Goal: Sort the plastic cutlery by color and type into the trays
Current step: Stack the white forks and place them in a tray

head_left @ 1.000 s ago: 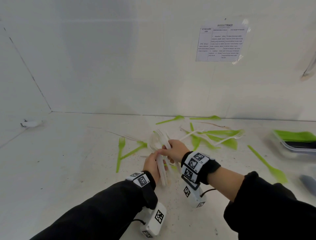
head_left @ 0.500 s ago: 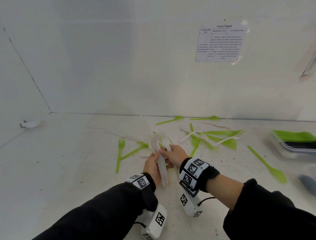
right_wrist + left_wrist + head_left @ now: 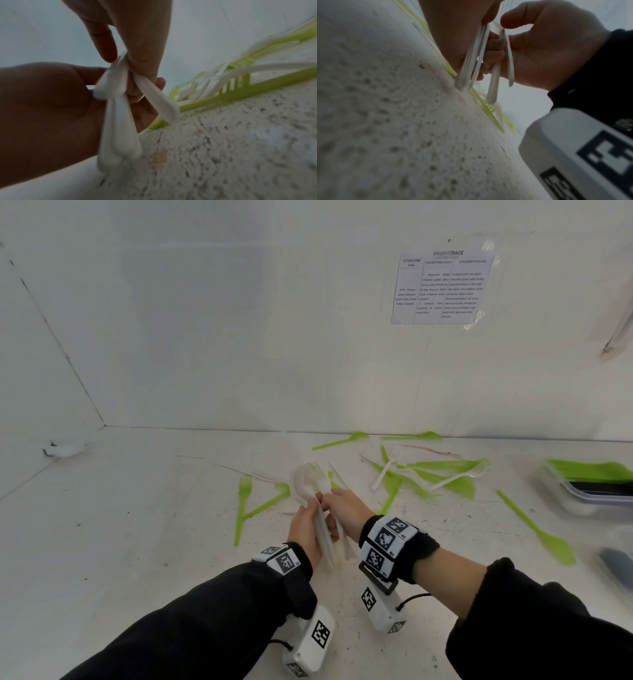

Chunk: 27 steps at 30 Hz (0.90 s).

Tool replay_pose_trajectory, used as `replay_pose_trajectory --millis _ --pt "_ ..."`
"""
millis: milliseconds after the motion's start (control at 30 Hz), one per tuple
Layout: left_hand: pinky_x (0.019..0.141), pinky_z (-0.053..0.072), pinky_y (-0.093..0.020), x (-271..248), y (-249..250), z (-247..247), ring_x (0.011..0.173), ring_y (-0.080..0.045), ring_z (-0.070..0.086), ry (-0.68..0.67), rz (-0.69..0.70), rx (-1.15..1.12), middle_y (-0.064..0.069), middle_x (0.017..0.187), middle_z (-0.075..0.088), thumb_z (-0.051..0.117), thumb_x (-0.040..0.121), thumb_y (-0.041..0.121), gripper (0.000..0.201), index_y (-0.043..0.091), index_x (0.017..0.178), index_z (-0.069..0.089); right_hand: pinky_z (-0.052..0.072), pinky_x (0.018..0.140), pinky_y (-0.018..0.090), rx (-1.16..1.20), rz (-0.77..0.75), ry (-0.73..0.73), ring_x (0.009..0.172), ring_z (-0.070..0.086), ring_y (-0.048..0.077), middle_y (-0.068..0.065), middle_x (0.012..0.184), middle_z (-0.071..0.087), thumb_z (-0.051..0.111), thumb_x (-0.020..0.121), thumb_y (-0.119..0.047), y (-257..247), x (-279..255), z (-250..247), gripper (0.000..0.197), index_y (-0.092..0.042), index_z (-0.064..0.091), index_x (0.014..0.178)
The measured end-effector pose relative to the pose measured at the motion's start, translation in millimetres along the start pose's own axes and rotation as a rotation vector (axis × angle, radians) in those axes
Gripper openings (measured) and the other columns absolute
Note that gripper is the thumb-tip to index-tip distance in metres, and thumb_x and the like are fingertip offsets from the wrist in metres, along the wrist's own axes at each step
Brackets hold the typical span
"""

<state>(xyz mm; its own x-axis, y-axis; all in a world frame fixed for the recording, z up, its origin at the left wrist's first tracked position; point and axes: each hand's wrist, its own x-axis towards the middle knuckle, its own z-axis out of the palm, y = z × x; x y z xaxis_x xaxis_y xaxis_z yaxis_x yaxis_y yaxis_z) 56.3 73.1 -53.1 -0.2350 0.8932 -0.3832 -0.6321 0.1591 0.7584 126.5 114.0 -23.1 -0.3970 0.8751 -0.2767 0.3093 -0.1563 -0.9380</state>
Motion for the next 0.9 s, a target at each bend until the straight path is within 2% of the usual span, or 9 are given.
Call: replay_pose_trajectory --millis 67,200,267,367,433,633,733,833,900 --pt "0.065 0.049 -0.033 -2 1 1 0.084 -0.017 0.059 -0.024 -0.023 -0.001 -0.007 0.099 0.063 0.036 0.101 0.034 0.039 0.013 0.128 0.053 0.039 0.049 0.027 -0.003 -0.023 0.016 0.051 0.047 0.014 0.002 0.063 0.052 0.050 0.090 -0.013 2 -1 -2 0.012 -0.013 0.053 0.078" --pt "0.079 0.051 -0.039 -6 1 1 0.088 -0.021 0.057 -0.048 -0.027 0.063 -0.007 0.099 0.064 0.034 0.101 0.035 0.037 0.017 0.125 0.056 0.044 0.052 0.023 -0.008 -0.095 0.059 0.051 0.050 0.011 0.000 0.067 0.056 0.057 0.089 -0.013 7 -4 -4 0.003 -0.011 0.059 0.091" --pt "0.077 0.052 -0.037 -6 0 1 0.091 -0.021 0.059 -0.051 -0.017 0.064 -0.006 0.104 0.064 0.034 0.102 0.034 0.035 0.019 0.127 0.053 0.046 0.057 0.026 -0.023 -0.092 0.065 0.057 0.052 0.013 0.000 0.069 0.056 0.054 0.088 -0.012 9 -3 -2 0.005 -0.013 0.057 0.085" --pt "0.070 0.048 -0.032 -7 1 1 0.091 -0.016 0.059 -0.047 -0.019 0.040 -0.002 0.103 0.064 0.033 0.102 0.032 0.032 0.024 0.125 0.054 0.039 0.055 0.024 0.042 -0.057 0.085 0.057 0.048 0.012 -0.001 0.066 0.050 0.050 0.088 -0.010 11 -3 1 0.016 -0.018 0.048 0.074" --pt "0.071 0.047 -0.033 -7 2 0 0.093 -0.016 0.058 -0.053 -0.031 0.026 0.000 0.104 0.064 0.033 0.101 0.031 0.030 0.027 0.122 0.054 0.041 0.057 0.026 0.036 -0.072 0.077 0.058 0.048 0.013 0.000 0.066 0.048 0.051 0.088 -0.010 10 -3 1 0.018 -0.017 0.045 0.073" --pt "0.079 0.046 -0.035 -7 8 -3 0.085 -0.020 0.058 -0.046 -0.067 -0.054 -0.008 0.096 0.065 0.032 0.099 0.028 0.033 0.014 0.105 0.062 0.044 0.049 0.014 0.061 -0.155 0.001 0.057 0.057 0.004 -0.002 0.071 0.057 0.061 0.088 -0.010 12 -3 -6 0.012 -0.016 0.053 0.081" --pt "0.072 0.048 -0.033 -5 8 -5 0.082 -0.021 0.059 -0.032 -0.057 -0.038 -0.011 0.093 0.065 0.033 0.099 0.025 0.033 0.011 0.099 0.063 0.046 0.056 0.019 0.029 -0.135 -0.022 0.061 0.061 0.008 0.001 0.077 0.062 0.062 0.088 -0.013 15 -1 -6 0.010 -0.008 0.059 0.097" --pt "0.072 0.044 -0.032 -5 6 -5 0.081 -0.020 0.056 -0.055 -0.073 -0.058 -0.011 0.097 0.064 0.033 0.096 0.019 0.031 0.011 0.102 0.062 0.046 0.057 0.018 0.013 -0.140 -0.047 0.063 0.059 0.006 -0.003 0.077 0.060 0.056 0.090 -0.013 15 -3 -6 0.015 -0.013 0.058 0.105" --pt "0.071 0.043 -0.032 -5 5 -4 0.078 -0.019 0.053 -0.059 -0.074 -0.045 -0.011 0.093 0.063 0.031 0.094 0.016 0.031 0.009 0.098 0.062 0.047 0.064 0.021 -0.062 -0.163 -0.035 0.070 0.058 0.009 -0.003 0.080 0.059 0.055 0.090 -0.014 15 -2 -6 0.017 -0.013 0.056 0.107"
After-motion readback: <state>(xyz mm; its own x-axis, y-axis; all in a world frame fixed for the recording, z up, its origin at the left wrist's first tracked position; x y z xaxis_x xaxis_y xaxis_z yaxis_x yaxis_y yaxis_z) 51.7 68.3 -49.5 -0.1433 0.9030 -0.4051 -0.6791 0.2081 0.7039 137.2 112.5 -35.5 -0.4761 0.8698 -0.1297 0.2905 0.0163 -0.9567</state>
